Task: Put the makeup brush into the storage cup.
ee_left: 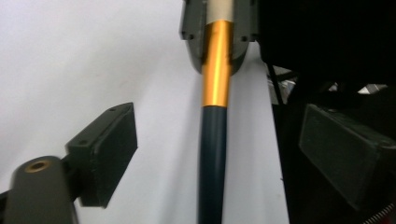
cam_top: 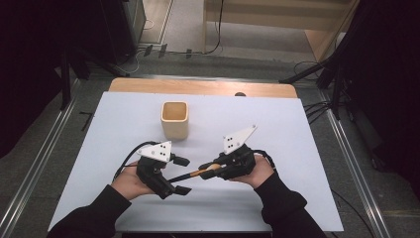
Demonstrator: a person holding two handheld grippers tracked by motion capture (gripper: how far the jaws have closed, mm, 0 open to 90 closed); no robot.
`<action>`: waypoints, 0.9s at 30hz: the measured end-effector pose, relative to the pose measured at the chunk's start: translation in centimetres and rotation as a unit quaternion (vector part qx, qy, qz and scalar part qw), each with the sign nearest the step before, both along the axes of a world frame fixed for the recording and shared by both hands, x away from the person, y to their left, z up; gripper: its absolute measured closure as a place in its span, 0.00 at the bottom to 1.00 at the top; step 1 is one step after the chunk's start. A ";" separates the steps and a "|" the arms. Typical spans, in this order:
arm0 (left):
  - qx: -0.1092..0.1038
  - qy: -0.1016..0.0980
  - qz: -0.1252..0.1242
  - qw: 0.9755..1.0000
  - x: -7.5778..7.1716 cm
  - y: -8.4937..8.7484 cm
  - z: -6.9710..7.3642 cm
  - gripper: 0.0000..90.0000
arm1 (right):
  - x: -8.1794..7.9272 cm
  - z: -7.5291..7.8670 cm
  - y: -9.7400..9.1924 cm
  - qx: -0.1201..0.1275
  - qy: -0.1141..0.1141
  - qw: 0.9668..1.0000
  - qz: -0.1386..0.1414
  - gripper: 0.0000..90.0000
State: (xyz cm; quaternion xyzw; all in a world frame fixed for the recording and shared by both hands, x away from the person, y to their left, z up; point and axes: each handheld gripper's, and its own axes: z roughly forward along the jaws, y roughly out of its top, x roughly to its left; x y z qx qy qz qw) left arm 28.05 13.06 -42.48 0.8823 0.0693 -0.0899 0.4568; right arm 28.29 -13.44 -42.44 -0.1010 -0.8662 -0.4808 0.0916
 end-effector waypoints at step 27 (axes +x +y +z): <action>0.084 0.015 0.000 0.996 1.4 -1.5 -0.3 0.26 | 1.7 0.4 1.3 -0.087 0.009 0.996 0.024 0.86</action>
